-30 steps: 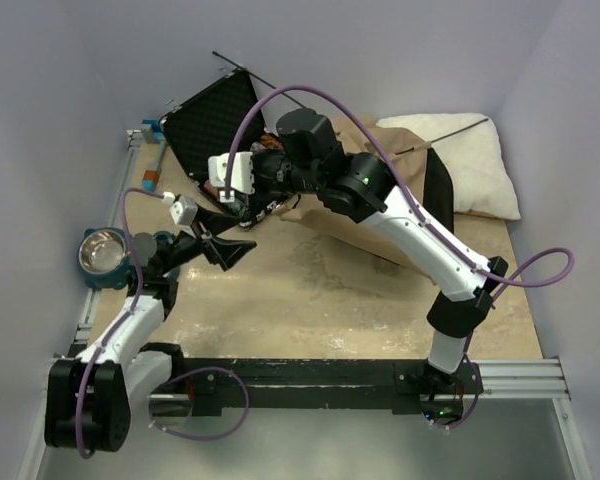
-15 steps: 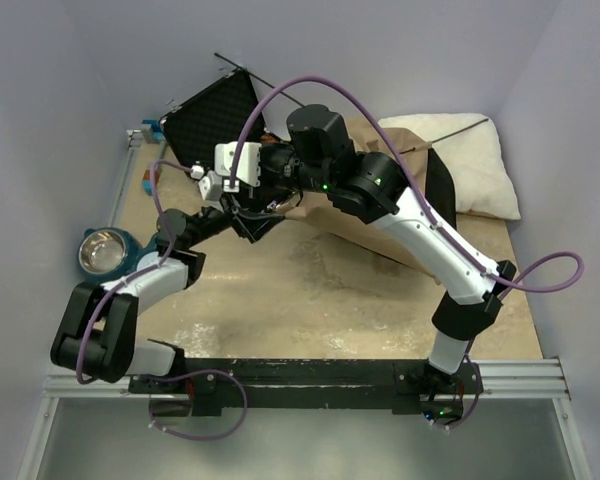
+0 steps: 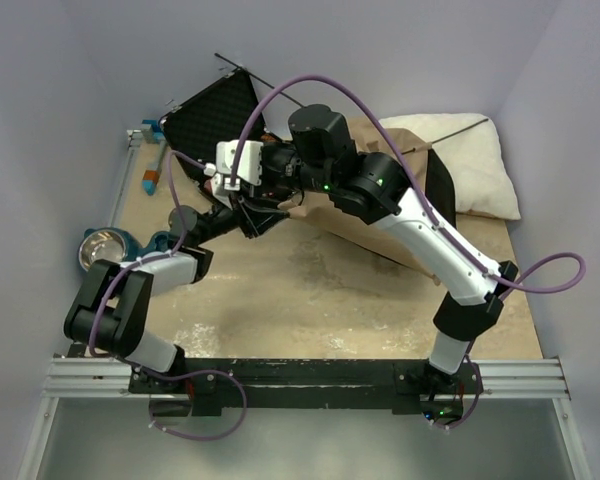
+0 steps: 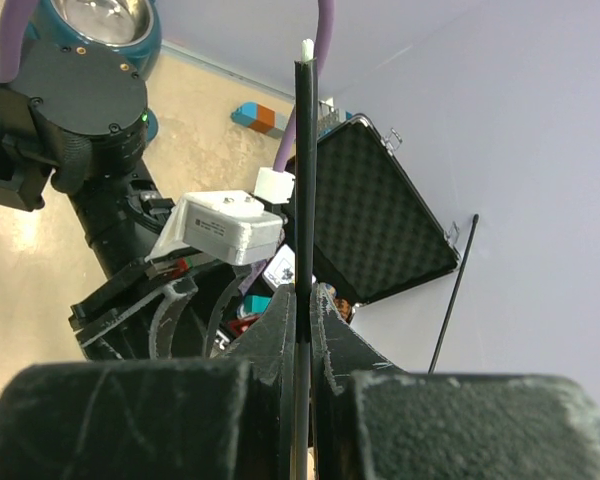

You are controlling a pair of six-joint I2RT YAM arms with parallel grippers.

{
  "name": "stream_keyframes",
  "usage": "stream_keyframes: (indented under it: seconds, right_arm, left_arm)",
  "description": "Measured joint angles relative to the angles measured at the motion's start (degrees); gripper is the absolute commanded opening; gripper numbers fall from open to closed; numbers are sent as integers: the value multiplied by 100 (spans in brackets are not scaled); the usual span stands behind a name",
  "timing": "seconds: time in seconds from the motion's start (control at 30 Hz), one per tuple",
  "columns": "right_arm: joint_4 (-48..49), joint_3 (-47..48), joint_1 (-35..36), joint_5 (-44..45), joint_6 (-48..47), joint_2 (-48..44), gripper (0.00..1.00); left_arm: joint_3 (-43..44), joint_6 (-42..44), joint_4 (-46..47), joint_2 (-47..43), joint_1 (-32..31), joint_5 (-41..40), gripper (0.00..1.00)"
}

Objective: Set up the pet tent

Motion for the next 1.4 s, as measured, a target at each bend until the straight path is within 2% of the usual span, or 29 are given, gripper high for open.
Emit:
stream_keyframes:
  seconds: [0.03,0.13,0.27,0.4,0.57,0.73,1.0,1.4]
  right_arm:
    - [4,-17,0,4,-2,-9,0]
    - [74,-229,0,116,-17,-138,0]
    - [326,-846,-39,304,-155,-492,0]
    - [651,-1775,-173,599,-306,-931,0]
    - [964,-2743,-278,844,-400,-1126,0]
    - [938,-2964,-284,841,-387,-1051,0]
    - [1040,-3348,-424,612,-459,-1119,0]
    - [1021,-3526,-428,361,-507,-1088,0]
  left_arm:
    - [28,-52,4,37,-13,31,18]
    - [105,-219,0,90,-33,168,0]
    - [74,-367,-136,-258,197,356,0]
    - [-57,-330,-566,-1283,933,673,0]
    - [-57,313,-1751,-2605,1357,1027,0]
    - [-57,881,-2924,-3377,1690,1224,0]
    - [-57,1049,-3679,-3510,2376,1495,0]
    - [240,1244,-3886,-3521,2455,1884,0]
